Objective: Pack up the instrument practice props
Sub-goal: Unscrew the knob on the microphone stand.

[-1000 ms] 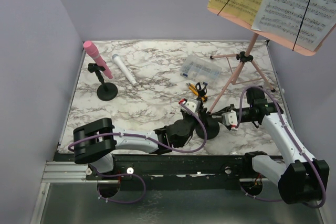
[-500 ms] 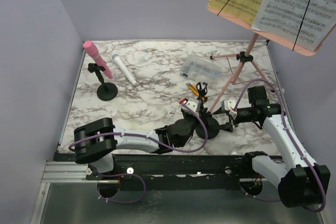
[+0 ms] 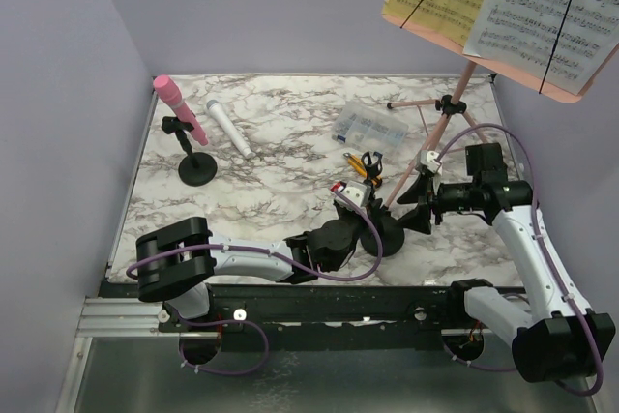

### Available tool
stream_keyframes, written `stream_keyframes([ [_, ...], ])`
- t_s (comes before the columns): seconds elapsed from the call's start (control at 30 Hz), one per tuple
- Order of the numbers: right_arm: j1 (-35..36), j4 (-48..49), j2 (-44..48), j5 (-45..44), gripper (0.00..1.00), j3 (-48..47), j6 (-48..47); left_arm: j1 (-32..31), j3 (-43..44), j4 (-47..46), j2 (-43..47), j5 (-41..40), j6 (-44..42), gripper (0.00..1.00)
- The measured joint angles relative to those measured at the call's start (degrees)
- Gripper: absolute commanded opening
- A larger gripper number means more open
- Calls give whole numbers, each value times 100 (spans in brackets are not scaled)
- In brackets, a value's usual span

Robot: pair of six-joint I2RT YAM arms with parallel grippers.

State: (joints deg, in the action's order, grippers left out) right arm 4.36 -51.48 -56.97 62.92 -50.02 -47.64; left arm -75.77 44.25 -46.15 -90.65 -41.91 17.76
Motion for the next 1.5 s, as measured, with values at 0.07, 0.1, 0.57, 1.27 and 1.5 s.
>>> stream_keyframes([
  [0.07, -4, -153, -20, 11, 68, -98, 199, 0, 0, 0, 0, 2, -2, 0],
  [0.1, -9, -232, -44, 28, 69, -168, 308, 0, 0, 0, 0, 4, -2, 0],
  [0.57, -28, -765, -1279, 911, 69, -1311, 1832, 0, -109, 33, 98, 11, 28, 0],
  [1.27, -1370, 4760, -503, 2253, 61, 2124, 10159, 0, -245, 133, 153, 7, 72, 0],
  [1.5, -1276, 4564, -553, 1978, 60, 2162, 10550, 0, -245, 133, 153, 9, 72, 0],
])
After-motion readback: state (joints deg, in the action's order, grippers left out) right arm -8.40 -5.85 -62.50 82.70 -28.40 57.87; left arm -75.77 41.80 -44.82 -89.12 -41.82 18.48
